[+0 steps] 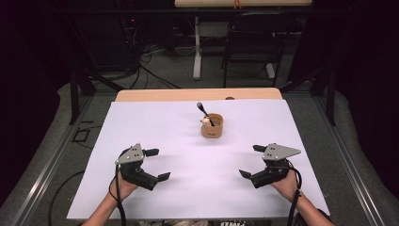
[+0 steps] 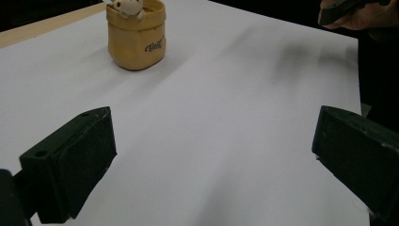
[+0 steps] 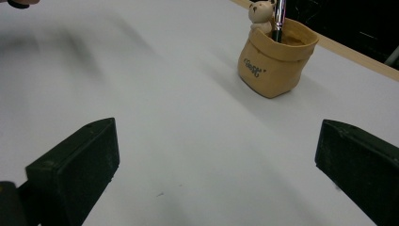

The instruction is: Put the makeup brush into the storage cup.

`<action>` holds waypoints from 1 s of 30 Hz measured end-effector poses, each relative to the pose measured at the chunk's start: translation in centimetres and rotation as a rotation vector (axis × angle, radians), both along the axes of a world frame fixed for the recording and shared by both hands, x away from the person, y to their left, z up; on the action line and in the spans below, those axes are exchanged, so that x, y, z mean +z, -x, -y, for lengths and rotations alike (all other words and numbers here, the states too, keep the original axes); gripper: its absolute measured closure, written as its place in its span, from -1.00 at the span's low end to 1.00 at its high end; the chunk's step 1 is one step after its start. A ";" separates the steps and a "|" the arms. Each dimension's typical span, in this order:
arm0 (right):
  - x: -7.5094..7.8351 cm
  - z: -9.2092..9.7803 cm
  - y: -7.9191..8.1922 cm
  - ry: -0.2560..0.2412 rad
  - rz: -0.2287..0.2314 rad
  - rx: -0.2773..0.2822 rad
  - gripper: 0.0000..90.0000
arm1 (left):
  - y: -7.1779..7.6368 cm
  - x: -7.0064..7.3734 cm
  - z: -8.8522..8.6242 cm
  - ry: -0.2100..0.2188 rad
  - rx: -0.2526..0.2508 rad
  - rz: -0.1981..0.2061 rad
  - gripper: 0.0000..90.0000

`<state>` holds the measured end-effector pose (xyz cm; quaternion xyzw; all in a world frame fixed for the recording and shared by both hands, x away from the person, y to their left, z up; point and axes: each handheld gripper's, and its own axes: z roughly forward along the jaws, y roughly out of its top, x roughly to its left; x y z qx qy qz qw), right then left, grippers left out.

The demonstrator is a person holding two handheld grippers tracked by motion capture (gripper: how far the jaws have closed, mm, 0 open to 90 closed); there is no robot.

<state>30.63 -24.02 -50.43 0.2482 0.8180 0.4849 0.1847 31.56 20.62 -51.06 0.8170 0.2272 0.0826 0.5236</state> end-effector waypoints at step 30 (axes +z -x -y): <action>-0.1 0.6 -0.3 -0.029 -0.012 -0.001 -1.00 | 0.0 -0.2 -0.5 -0.013 -0.009 0.015 -1.00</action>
